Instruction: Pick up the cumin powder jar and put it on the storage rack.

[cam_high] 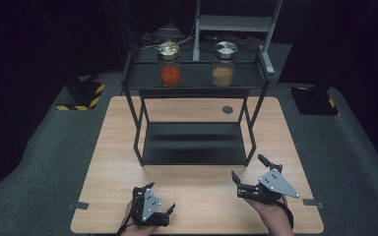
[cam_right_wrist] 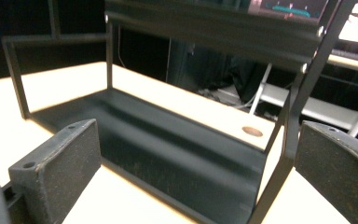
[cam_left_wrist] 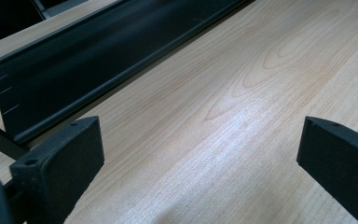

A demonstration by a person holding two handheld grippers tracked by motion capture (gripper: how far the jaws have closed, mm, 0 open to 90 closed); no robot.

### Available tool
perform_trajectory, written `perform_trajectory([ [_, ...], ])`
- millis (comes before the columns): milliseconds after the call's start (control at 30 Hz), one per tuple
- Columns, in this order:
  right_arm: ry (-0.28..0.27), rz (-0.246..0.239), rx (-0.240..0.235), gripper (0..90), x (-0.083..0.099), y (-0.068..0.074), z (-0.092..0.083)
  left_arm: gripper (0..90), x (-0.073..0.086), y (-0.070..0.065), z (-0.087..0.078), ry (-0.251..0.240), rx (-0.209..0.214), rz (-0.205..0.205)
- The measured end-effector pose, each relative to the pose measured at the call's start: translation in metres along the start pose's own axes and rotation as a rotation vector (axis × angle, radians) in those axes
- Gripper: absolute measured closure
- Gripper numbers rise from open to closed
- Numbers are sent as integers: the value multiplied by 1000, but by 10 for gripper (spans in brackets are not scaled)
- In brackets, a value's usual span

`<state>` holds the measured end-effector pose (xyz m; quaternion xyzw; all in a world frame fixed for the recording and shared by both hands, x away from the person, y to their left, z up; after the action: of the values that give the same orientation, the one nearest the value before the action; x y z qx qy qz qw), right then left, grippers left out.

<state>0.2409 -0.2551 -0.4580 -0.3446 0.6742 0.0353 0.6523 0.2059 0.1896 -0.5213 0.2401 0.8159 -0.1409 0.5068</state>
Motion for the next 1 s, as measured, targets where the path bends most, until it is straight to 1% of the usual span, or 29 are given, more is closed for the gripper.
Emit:
perform_trajectory([
  [67,16,4,-7,0,7,3,-2,8,0,0,0,0,-1,0],
  [167,36,-5,-8,0,17,10,-5,8,0,-1,0,2,-2,-1],
  [300,75,-12,-11,0,32,18,-7,8,0,-2,0,6,-3,9],
  [367,95,-12,-12,0,40,20,-7,8,0,-2,0,7,-4,11],
  [433,102,-9,-12,0,42,21,-7,8,0,-2,0,8,-5,11],
  [467,123,-15,-10,0,46,22,-7,8,0,-2,0,7,-4,6],
  [500,131,-24,-9,0,47,23,-7,8,0,-1,0,6,-4,3],
  [567,153,-58,0,0,50,25,-7,8,0,-1,0,6,-4,-2],
  [633,174,-71,-3,0,52,26,-7,9,-1,-1,0,7,-5,1],
  [667,174,-71,-3,0,52,26,-7,8,-1,-1,0,7,-5,1],
  [733,209,-92,-10,0,53,28,-5,8,-1,-2,0,8,-6,5],
  [833,235,-121,-18,0,56,31,-3,8,-1,-2,0,10,-6,9],
  [867,248,-128,-23,0,57,31,-2,8,-1,-2,1,11,-6,9],
  [900,284,-157,-27,0,55,32,0,8,-1,-2,0,10,-6,10],
  [1000,293,-170,-25,0,54,33,1,8,0,-3,0,8,-6,13],
])
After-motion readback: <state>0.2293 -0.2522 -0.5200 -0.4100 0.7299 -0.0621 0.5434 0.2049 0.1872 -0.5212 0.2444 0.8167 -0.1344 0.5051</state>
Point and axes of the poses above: each handheld gripper's, and its own axes: z roughly forward along the jaws, x roughly out of its underside, y roughly to its left, the point moved 6 cm from there along z, roughly forward along the jaws, and after that the axes turned 13 degrees about -z, right-handed, at the moved point
